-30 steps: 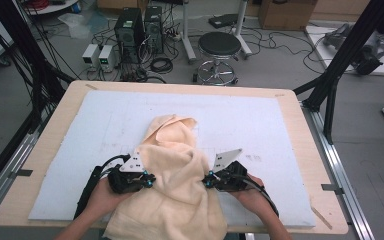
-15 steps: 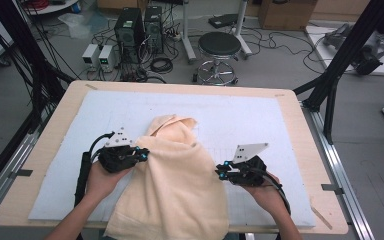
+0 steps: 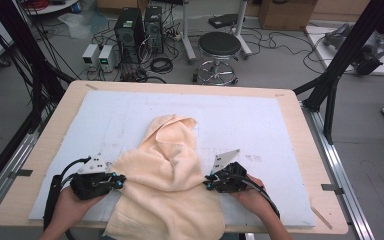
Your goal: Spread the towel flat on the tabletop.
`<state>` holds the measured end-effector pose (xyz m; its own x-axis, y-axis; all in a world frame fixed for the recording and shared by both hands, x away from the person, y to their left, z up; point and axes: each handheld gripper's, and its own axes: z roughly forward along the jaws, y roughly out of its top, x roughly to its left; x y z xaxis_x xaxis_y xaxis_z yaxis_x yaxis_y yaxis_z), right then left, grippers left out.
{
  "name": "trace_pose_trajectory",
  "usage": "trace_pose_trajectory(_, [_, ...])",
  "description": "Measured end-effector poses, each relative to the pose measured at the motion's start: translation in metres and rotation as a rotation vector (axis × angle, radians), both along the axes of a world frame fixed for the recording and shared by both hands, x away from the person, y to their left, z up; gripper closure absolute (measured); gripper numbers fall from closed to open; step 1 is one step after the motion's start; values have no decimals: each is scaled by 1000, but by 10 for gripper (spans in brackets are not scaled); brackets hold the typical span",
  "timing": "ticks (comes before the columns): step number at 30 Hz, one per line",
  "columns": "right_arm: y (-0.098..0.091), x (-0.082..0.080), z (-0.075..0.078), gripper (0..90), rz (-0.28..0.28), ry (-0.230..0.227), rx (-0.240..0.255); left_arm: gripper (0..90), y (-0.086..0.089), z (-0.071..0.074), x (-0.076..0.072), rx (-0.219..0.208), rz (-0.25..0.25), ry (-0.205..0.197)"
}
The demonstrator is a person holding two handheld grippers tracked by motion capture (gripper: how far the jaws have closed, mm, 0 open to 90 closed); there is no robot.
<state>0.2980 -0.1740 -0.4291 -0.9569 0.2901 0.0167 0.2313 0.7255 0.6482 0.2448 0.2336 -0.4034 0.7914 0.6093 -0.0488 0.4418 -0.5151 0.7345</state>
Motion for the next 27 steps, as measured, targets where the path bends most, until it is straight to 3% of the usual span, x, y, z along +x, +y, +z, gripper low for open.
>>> trace_pose_trajectory(6, [-10, -20, 15, 826, 68, 45, 45, 839, 2, 7, -23, -36, -35, 12])
trace_pose_trajectory(9, [-15, -26, 25, 726, 57, 11, 63, 746, 1, 14, -21, -60, -46, -8])
trace_pose_trajectory(15, [-16, -5, 47, 633, 2, -42, 158, 632, -7, 24, 9, -103, -30, -53])
trace_pose_trajectory(19, [7, 16, 44, 615, 3, -80, 148, 598, -20, 14, 41, -129, -38, -42])
trace_pose_trajectory(23, [33, 34, 28, 594, 49, -63, 128, 553, -33, -1, 64, -89, -39, -8])
trace_pose_trajectory(27, [48, 46, 8, 607, 68, -37, 85, 565, -42, -19, 77, -12, -57, 59])
